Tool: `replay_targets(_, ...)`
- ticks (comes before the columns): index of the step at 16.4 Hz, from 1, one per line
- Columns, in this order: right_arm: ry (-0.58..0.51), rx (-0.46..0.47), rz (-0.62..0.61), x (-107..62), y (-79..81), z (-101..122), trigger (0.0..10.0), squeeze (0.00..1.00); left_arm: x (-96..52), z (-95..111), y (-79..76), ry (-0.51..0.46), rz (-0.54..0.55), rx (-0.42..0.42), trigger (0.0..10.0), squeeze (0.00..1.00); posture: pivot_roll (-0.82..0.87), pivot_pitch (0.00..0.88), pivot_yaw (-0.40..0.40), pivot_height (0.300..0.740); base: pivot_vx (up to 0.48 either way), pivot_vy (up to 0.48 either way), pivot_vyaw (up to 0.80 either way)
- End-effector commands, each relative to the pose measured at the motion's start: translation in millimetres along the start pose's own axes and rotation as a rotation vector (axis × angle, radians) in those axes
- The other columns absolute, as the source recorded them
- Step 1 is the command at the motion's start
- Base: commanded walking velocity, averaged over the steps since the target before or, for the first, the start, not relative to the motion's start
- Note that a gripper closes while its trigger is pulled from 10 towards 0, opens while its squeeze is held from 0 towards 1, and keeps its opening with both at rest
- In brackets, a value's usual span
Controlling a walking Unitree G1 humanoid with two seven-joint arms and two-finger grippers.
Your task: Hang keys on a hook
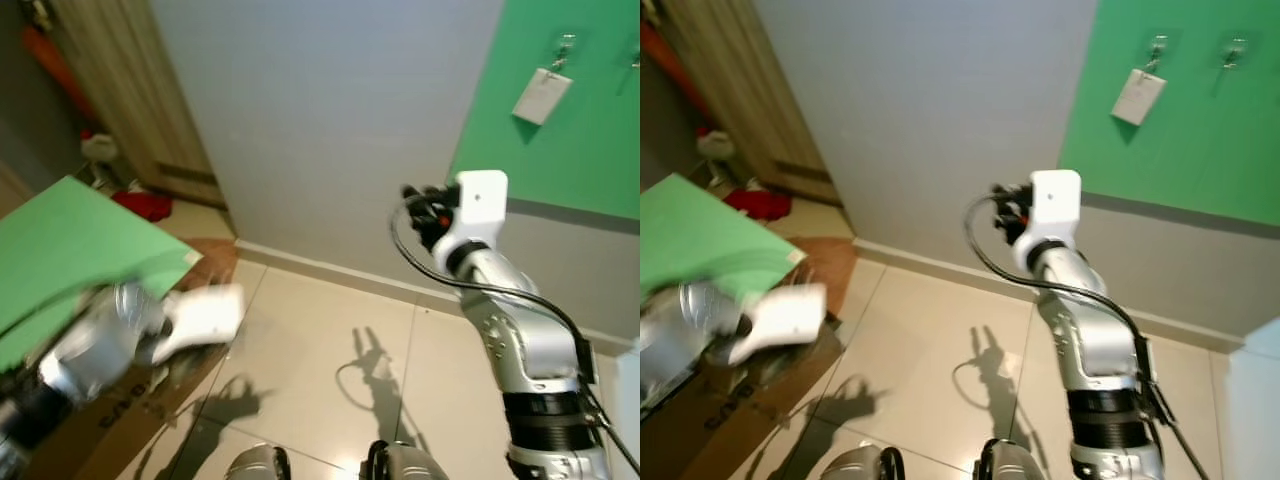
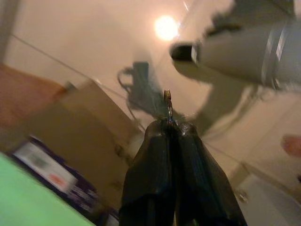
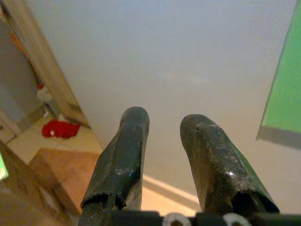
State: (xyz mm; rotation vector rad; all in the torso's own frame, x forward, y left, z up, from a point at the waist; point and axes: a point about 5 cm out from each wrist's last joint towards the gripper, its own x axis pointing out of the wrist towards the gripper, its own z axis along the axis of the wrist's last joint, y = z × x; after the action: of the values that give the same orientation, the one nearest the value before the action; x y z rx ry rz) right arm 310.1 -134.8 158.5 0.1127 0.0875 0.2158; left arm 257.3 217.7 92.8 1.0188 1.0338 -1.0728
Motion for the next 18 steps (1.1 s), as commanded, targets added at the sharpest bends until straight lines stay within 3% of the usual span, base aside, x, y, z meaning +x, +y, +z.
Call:
replay_targets(1,0.015,-0.012,0.024,0.5,8.6,-6,10.0,0.00,-5.3,8,11.0,-0.010,0.110,0.088,10.0,0.00,0.04,0.113,0.074,0.740,0.000,0.000,0.00)
replay_targets(3,0.026,-0.008,0.025,-0.7,8.4,-10,10.0,0.00,-14.0,40,36.8,-0.242,0.354,0.131,10.0,0.00,0.04,0.113,0.065,0.740,0.000,0.000,0.00)
replay_targets(4,0.024,-0.003,0.030,-0.8,8.5,-11,10.0,0.00,-19.4,52,43.4,-0.347,0.416,0.107,10.0,0.00,0.04,0.112,0.062,0.740,0.000,0.000,0.00)
replay_targets(6,-0.003,0.027,0.047,-2.0,9.4,-11,10.0,0.00,-43.7,84,56.2,-0.669,0.598,0.057,10.0,0.00,0.04,0.110,0.054,0.740,0.000,0.000,0.00)
replay_targets(8,-0.034,0.071,0.045,-2.9,8.0,-11,10.0,0.00,-62.8,100,57.6,-0.940,0.693,0.014,10.0,0.00,0.04,0.109,0.047,0.740,0.000,0.000,0.00)
replay_targets(9,-0.040,0.074,0.039,-3.1,6.8,-11,10.0,0.00,-67.4,103,57.8,-1.013,0.714,0.006,10.0,0.00,0.04,0.108,0.047,0.740,0.000,0.000,-0.43)
replay_targets(10,-0.057,0.120,0.024,-3.5,2.1,-10,10.0,0.00,-79.3,108,58.0,-1.171,0.727,-0.045,10.0,0.00,0.03,0.108,0.045,0.740,0.000,0.000,0.00)
replay_targets(12,-0.079,0.174,0.003,-4.5,-4.7,-10,10.0,0.00,-95.4,113,53.9,-1.409,0.623,-0.165,10.0,0.00,0.02,0.106,0.042,0.740,0.000,0.000,0.00)
replay_targets(13,-0.084,0.189,-0.008,-5.0,-7.3,-11,10.0,0.00,-104.6,115,49.8,-1.558,0.501,-0.237,10.0,0.00,0.02,0.105,0.043,0.740,0.000,0.000,-0.80)
replay_targets(14,-0.091,0.201,-0.014,-6.0,-8.7,-11,10.0,0.00,-110.4,117,47.6,-1.646,0.418,-0.275,10.0,0.00,0.02,0.104,0.044,0.740,0.000,0.000,-0.80)
replay_targets(18,-0.117,0.261,-0.026,-7.8,-10.3,-12,10.0,0.00,-114.8,131,44.2,-1.821,0.279,-0.435,10.0,0.00,0.01,0.101,0.045,0.740,0.000,0.000,-0.80)
